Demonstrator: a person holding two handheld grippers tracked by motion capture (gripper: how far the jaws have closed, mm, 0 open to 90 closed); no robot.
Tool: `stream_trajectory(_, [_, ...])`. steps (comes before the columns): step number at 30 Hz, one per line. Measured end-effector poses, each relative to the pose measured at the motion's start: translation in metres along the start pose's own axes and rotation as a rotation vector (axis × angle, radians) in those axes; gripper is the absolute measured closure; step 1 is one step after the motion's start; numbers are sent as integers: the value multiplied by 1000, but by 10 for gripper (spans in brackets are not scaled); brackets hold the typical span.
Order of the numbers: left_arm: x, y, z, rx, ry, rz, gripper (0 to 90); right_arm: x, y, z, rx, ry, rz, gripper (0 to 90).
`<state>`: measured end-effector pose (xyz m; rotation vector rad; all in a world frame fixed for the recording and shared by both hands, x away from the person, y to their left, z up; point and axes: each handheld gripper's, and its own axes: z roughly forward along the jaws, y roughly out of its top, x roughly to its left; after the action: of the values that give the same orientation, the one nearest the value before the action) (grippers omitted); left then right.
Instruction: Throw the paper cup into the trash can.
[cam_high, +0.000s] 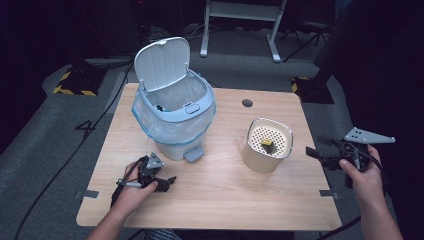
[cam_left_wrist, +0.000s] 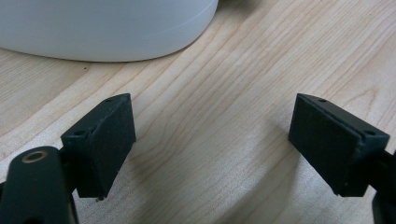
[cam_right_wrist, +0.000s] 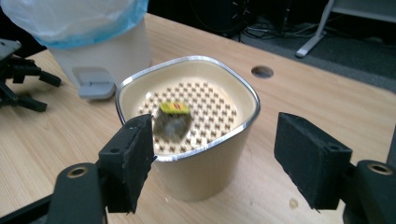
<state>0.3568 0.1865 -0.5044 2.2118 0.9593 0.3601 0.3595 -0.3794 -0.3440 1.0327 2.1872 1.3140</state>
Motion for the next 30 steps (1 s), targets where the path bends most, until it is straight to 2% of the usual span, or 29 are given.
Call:
stream_trajectory(6, [0, 0, 0, 0, 0, 0, 147, 0, -34, 8, 43, -25, 12, 274])
stream_trajectory(9, [0, 0, 0, 0, 0, 0, 146, 2, -51, 16, 53, -37, 38, 262])
stream_trajectory(12, [0, 0, 0, 0, -1, -2, 147, 3, -72, 31, 88, -52, 52, 250])
stream_trajectory(15, [0, 0, 0, 1, 1, -4, 148, 4, -89, 49, 149, -55, 58, 238])
stream_trajectory(21, [1, 0, -1, 2, 3, -7, 153, 7, -108, 64, 178, -91, 36, 227])
stream_trajectory(30, [0, -1, -1, 1, 11, -19, 151, 10, -127, 77, 206, -98, 24, 211])
